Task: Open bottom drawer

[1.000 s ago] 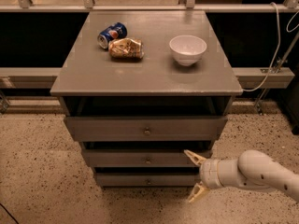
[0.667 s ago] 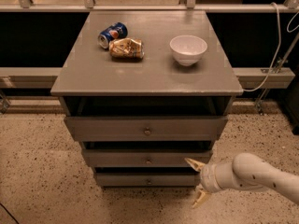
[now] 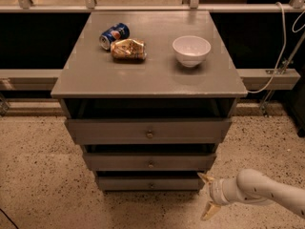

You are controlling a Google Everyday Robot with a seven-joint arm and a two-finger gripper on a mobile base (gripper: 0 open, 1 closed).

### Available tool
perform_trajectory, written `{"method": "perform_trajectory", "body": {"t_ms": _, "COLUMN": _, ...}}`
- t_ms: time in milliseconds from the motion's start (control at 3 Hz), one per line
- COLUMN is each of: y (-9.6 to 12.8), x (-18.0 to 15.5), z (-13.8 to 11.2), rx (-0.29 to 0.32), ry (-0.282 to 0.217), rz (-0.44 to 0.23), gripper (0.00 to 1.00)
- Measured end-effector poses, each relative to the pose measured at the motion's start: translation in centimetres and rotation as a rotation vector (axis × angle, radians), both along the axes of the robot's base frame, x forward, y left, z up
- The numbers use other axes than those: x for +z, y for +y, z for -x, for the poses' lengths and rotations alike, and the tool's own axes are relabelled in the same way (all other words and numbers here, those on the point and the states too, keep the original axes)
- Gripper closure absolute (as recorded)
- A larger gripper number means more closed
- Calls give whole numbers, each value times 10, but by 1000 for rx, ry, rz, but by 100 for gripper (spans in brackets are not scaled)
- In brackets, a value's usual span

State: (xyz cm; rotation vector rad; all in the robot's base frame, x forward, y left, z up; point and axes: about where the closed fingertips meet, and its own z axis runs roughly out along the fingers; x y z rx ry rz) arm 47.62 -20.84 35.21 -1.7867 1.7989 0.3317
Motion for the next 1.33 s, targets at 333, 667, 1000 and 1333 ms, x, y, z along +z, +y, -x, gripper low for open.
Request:
{"method": "perform_trajectory", "body": {"t_ms": 333, "y": -3, "x": -43, "z": -9, "rx": -8, "ry": 21, "rz": -13, "gripper": 0}}
{"method": "perform_trajectory", "body": {"t_ms": 667, "y": 1, "x": -46, "z": -10, "rx": -1, "ry": 17, "rz": -11, "gripper": 0}}
{"method": "perform_trajectory", "body": {"t_ms": 1000, "y": 18, "x": -63, "z": -16, "rx": 30, "ry": 1, "rz": -1, "gripper": 0}}
{"method": "perform_trajectory", "body": {"t_ms": 1333, "y": 38, "x": -90, "z": -28, "rx": 60, "ry": -20, "rz": 1, "gripper": 0}}
